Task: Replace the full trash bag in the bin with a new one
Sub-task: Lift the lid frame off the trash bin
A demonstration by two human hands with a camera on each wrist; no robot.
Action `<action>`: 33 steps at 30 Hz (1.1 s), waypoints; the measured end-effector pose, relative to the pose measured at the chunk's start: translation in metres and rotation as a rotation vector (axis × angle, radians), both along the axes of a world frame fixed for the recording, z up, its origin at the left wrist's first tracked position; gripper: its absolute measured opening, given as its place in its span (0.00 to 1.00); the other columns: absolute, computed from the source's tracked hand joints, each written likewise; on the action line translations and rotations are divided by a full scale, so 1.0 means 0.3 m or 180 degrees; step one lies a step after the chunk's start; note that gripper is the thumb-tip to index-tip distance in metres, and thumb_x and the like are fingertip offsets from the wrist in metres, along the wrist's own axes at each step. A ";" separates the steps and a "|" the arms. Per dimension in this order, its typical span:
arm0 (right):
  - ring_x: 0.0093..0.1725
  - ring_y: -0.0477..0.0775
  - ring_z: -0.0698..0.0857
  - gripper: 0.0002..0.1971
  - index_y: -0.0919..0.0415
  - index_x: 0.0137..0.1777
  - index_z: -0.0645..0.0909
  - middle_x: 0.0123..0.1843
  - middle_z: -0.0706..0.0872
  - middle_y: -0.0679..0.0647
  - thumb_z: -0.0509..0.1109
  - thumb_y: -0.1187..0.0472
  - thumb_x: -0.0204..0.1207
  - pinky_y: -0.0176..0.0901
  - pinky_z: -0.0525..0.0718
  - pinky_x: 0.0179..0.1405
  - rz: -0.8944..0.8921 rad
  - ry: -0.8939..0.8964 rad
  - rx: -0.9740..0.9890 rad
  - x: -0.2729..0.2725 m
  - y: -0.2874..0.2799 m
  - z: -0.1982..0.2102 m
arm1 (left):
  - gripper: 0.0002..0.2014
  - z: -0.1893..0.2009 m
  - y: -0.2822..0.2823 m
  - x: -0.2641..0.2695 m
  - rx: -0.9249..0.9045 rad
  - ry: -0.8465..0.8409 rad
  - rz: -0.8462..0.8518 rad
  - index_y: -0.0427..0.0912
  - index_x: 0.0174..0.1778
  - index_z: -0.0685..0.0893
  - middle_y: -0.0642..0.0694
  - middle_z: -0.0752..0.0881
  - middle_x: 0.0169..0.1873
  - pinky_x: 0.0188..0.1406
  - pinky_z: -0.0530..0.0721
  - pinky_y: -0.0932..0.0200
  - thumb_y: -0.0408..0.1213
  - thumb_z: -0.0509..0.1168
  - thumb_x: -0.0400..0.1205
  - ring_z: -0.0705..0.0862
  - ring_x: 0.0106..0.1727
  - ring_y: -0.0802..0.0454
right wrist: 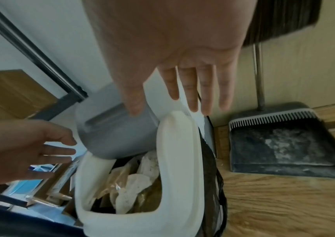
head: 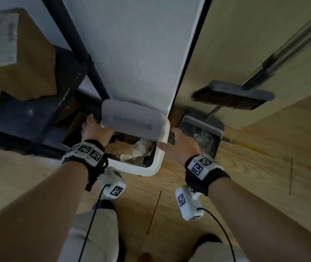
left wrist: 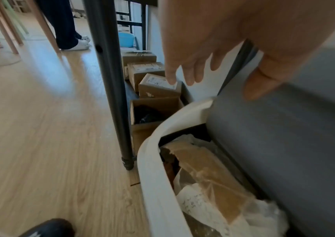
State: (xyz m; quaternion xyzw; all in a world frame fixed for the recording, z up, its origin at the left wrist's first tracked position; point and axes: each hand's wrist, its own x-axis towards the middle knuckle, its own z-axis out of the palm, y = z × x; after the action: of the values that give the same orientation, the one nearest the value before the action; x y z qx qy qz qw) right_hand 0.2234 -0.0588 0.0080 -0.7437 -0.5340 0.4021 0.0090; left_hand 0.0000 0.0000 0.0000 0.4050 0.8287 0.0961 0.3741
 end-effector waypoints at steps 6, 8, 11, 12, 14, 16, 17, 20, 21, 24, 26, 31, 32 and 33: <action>0.65 0.63 0.83 0.54 0.44 0.83 0.40 0.72 0.79 0.57 0.68 0.31 0.65 0.49 0.82 0.60 0.0025 0.0393 -0.0054 -0.029 0.039 -0.193 | 0.31 -0.207 0.056 -0.019 0.0210 0.0064 -0.0159 0.39 0.69 0.74 0.34 0.81 0.64 0.50 0.75 0.49 0.40 0.67 0.68 0.80 0.62 0.33; 0.64 0.65 0.83 0.54 0.43 0.83 0.39 0.71 0.79 0.59 0.68 0.32 0.65 0.53 0.83 0.63 -0.0058 0.0460 0.0066 -0.035 0.050 -0.248 | 0.27 -0.246 0.072 -0.018 0.0422 0.0213 -0.0185 0.38 0.65 0.76 0.35 0.83 0.59 0.52 0.77 0.48 0.35 0.68 0.68 0.81 0.60 0.32; 0.54 0.64 0.88 0.53 0.40 0.82 0.41 0.65 0.83 0.59 0.70 0.36 0.63 0.55 0.90 0.49 -0.0448 0.0784 0.0223 -0.047 0.044 -0.294 | 0.24 -0.280 0.055 -0.018 0.0675 0.0276 -0.0138 0.43 0.64 0.75 0.37 0.83 0.57 0.48 0.77 0.48 0.36 0.66 0.70 0.81 0.58 0.34; 0.50 0.62 0.89 0.52 0.39 0.82 0.42 0.63 0.83 0.59 0.70 0.38 0.62 0.54 0.92 0.43 -0.0542 0.0858 0.0231 -0.050 0.036 -0.300 | 0.24 -0.281 0.041 -0.016 0.0750 0.0280 -0.0133 0.45 0.64 0.75 0.37 0.83 0.57 0.47 0.76 0.50 0.37 0.66 0.71 0.81 0.58 0.34; 0.49 0.62 0.89 0.51 0.37 0.81 0.44 0.63 0.84 0.58 0.69 0.41 0.61 0.53 0.92 0.35 -0.0673 0.0969 0.0186 -0.054 0.015 -0.304 | 0.24 -0.268 0.009 -0.010 0.0804 0.0213 -0.0128 0.46 0.66 0.73 0.38 0.82 0.60 0.47 0.73 0.51 0.37 0.65 0.73 0.81 0.60 0.34; 0.52 0.62 0.88 0.51 0.36 0.81 0.47 0.64 0.83 0.58 0.69 0.42 0.57 0.55 0.92 0.35 -0.0736 0.0995 0.0130 -0.057 -0.010 -0.295 | 0.24 -0.247 -0.016 -0.009 0.0809 0.0073 -0.0158 0.46 0.68 0.72 0.37 0.81 0.62 0.48 0.72 0.52 0.37 0.65 0.74 0.80 0.62 0.35; 0.52 0.62 0.88 0.52 0.36 0.81 0.47 0.65 0.83 0.58 0.69 0.42 0.56 0.55 0.92 0.35 -0.0730 0.0958 0.0101 -0.059 -0.023 -0.290 | 0.24 -0.239 -0.029 -0.009 0.0790 0.0013 -0.0196 0.46 0.69 0.72 0.37 0.80 0.62 0.48 0.72 0.52 0.37 0.65 0.75 0.79 0.62 0.35; 0.53 0.61 0.87 0.50 0.40 0.82 0.46 0.65 0.82 0.58 0.69 0.46 0.60 0.54 0.92 0.38 -0.0717 0.0846 0.0095 -0.053 -0.069 -0.276 | 0.24 -0.221 -0.070 -0.005 0.0782 -0.0119 -0.0403 0.43 0.69 0.73 0.35 0.81 0.62 0.51 0.72 0.52 0.37 0.65 0.75 0.79 0.63 0.34; 0.53 0.61 0.87 0.50 0.40 0.82 0.46 0.65 0.82 0.58 0.70 0.47 0.62 0.54 0.92 0.41 -0.0719 0.0812 0.0092 -0.047 -0.080 -0.274 | 0.24 -0.224 -0.078 -0.004 0.0768 -0.0152 -0.0475 0.42 0.68 0.74 0.34 0.82 0.61 0.51 0.72 0.52 0.36 0.66 0.75 0.80 0.63 0.34; 0.55 0.61 0.86 0.50 0.40 0.82 0.48 0.64 0.82 0.58 0.70 0.49 0.60 0.59 0.90 0.48 -0.0766 0.0798 0.0064 -0.037 -0.124 -0.263 | 0.22 -0.223 -0.125 -0.004 0.0604 -0.0318 -0.0623 0.39 0.65 0.77 0.34 0.84 0.57 0.50 0.75 0.53 0.35 0.67 0.73 0.81 0.58 0.36; 0.56 0.61 0.86 0.53 0.39 0.81 0.49 0.65 0.82 0.57 0.70 0.47 0.54 0.60 0.89 0.51 -0.0837 0.0775 0.0053 -0.026 -0.155 -0.271 | 0.23 -0.228 -0.149 -0.001 0.0505 -0.0411 -0.0677 0.39 0.64 0.78 0.35 0.84 0.56 0.50 0.77 0.53 0.37 0.68 0.71 0.82 0.55 0.38; 0.60 0.60 0.83 0.48 0.44 0.82 0.53 0.69 0.79 0.55 0.74 0.47 0.65 0.56 0.86 0.58 -0.0764 0.0630 0.0071 0.015 -0.247 -0.238 | 0.22 -0.227 -0.183 0.023 0.0414 -0.0656 -0.0738 0.36 0.65 0.78 0.40 0.81 0.48 0.47 0.72 0.54 0.33 0.68 0.74 0.78 0.48 0.45; 0.60 0.59 0.83 0.46 0.45 0.82 0.53 0.70 0.79 0.55 0.74 0.48 0.68 0.55 0.85 0.57 -0.0746 0.0643 0.0071 0.027 -0.266 -0.231 | 0.22 -0.232 -0.186 0.024 0.0429 -0.0657 -0.0709 0.36 0.65 0.78 0.41 0.80 0.48 0.47 0.71 0.55 0.33 0.68 0.75 0.77 0.48 0.45; 0.60 0.60 0.83 0.44 0.46 0.83 0.53 0.70 0.78 0.55 0.74 0.48 0.70 0.54 0.85 0.57 -0.0716 0.0669 0.0031 0.039 -0.285 -0.227 | 0.22 -0.237 -0.192 0.023 0.0456 -0.0653 -0.0674 0.36 0.66 0.78 0.41 0.80 0.48 0.47 0.71 0.56 0.33 0.68 0.75 0.76 0.48 0.46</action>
State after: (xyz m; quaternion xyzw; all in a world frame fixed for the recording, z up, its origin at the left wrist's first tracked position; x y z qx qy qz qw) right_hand 0.2351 -0.1443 -0.0600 -0.7526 -0.4453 0.4716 0.1133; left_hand 0.0070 -0.0575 -0.0710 0.5038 0.7299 0.1559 0.4350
